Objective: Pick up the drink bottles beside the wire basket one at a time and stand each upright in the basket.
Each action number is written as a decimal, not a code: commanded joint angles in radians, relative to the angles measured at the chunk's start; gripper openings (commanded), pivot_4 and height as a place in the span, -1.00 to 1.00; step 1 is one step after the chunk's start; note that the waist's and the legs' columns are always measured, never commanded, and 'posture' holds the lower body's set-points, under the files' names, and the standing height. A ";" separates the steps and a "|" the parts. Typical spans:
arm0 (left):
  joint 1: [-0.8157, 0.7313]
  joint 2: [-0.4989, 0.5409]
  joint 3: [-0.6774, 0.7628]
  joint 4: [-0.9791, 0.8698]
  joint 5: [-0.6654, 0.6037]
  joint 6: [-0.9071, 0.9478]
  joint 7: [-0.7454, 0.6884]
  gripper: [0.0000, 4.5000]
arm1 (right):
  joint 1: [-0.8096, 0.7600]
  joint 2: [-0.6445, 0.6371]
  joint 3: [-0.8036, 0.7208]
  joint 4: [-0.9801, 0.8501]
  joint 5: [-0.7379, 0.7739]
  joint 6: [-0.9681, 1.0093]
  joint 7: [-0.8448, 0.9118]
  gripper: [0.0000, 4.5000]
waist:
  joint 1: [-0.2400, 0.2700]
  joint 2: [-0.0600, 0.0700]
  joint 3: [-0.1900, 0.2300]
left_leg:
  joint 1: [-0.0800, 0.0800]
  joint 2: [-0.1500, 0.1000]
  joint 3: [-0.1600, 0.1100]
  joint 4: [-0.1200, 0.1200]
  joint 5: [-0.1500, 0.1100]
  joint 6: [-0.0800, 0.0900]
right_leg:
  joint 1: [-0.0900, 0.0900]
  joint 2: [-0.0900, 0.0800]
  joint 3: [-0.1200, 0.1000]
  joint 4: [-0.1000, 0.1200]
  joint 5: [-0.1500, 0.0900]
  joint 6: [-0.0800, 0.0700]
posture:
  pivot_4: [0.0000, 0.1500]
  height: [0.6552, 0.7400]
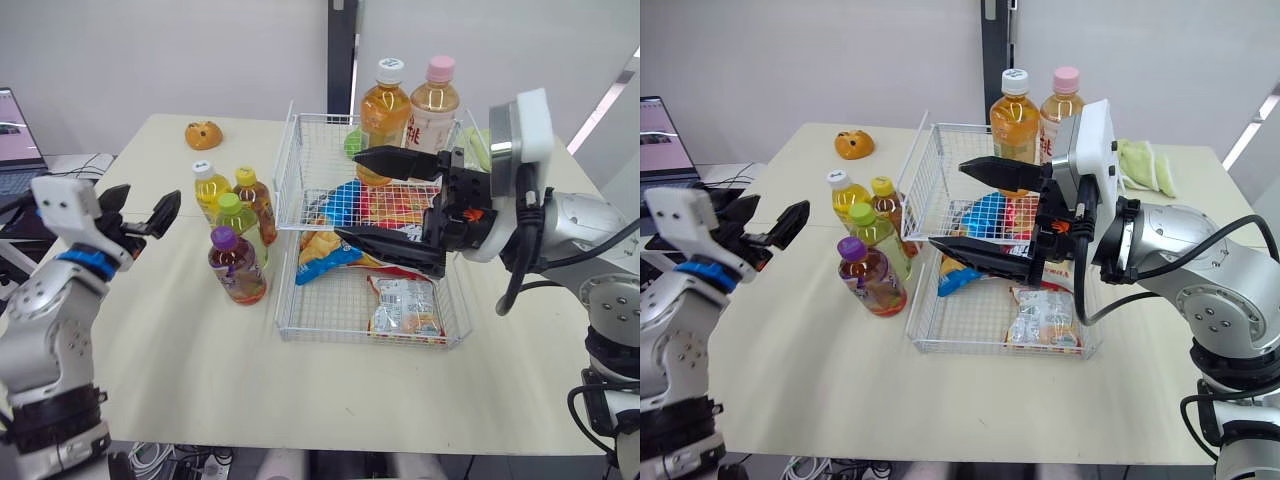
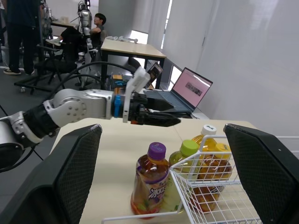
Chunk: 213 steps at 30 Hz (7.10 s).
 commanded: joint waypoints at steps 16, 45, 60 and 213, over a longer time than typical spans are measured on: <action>-0.431 -0.028 -0.176 0.666 0.197 -0.392 -0.063 0.99 | 0.022 -0.038 -0.118 -0.077 -0.023 0.072 -0.077 1.00 | -0.003 0.000 0.000 | -0.016 0.000 0.000 0.001 0.001 -0.002 | -0.015 0.000 0.000 0.002 0.000 0.000 | 1.00 1.00; -0.733 0.278 -0.212 0.746 0.131 -0.193 -0.595 -0.38 | 0.024 -0.034 -0.133 -0.056 -0.057 0.049 -0.077 1.00 | -0.016 -0.002 0.001 | -0.020 0.000 0.000 0.001 0.001 -0.002 | -0.018 0.000 -0.001 0.000 0.000 0.000 | 1.00 1.00; -1.354 0.198 -0.310 1.027 0.155 -0.068 -0.946 -0.38 | 0.042 -0.027 -0.151 -0.064 -0.090 0.051 -0.087 1.00 | -0.020 -0.001 0.002 | -0.020 -0.001 0.000 0.002 0.001 -0.001 | -0.018 0.000 -0.001 0.001 0.000 0.001 | 1.00 1.00; 0.331 -0.035 -0.104 -0.371 -0.104 -0.095 -0.129 -0.38 | 0.006 -0.028 -0.085 0.023 -0.127 0.041 0.210 1.00 | -0.002 0.012 -0.001 | 0.002 0.000 -0.001 -0.012 0.001 0.001 | -0.001 -0.001 0.000 -0.003 -0.001 -0.002 | 1.00 1.00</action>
